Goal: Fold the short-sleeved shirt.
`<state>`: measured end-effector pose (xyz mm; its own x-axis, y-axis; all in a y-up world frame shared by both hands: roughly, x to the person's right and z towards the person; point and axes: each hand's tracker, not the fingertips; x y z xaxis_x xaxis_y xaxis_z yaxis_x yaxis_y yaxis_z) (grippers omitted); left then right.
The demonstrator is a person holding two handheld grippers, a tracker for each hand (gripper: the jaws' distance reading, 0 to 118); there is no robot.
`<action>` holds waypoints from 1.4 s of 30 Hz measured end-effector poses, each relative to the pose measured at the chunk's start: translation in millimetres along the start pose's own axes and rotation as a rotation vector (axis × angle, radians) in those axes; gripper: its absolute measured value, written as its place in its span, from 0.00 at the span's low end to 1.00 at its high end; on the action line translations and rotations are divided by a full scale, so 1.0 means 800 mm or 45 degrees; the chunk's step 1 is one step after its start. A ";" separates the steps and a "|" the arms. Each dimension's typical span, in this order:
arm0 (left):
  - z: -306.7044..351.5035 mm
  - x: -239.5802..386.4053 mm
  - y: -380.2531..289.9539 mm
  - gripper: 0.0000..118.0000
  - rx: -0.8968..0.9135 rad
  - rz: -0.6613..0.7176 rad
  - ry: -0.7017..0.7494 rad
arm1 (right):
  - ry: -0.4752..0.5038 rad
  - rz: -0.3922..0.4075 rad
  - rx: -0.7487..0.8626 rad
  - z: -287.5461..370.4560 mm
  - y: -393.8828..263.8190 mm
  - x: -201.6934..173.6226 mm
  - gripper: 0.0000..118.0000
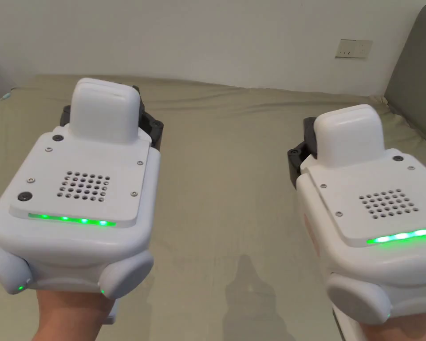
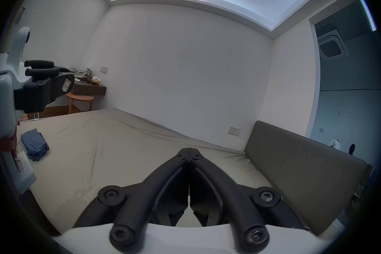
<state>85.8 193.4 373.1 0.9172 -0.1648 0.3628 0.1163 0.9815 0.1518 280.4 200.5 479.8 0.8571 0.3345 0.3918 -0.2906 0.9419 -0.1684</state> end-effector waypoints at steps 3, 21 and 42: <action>0.004 0.005 -0.012 0.00 -0.070 0.031 -0.026 | -0.002 -0.008 -0.003 0.005 -0.009 -0.007 0.02; 0.021 0.002 -0.024 0.00 -0.097 -0.003 0.002 | 0.024 -0.072 -0.009 0.012 -0.019 -0.028 0.02; 0.020 0.009 -0.029 0.00 -0.108 0.033 -0.048 | 0.009 -0.097 -0.040 0.013 -0.030 -0.032 0.02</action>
<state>83.5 167.5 387.1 0.9056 -0.1412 0.3999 0.1259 0.9899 0.0644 261.0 169.4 483.0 0.8792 0.2614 0.3984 -0.2108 0.9632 -0.1668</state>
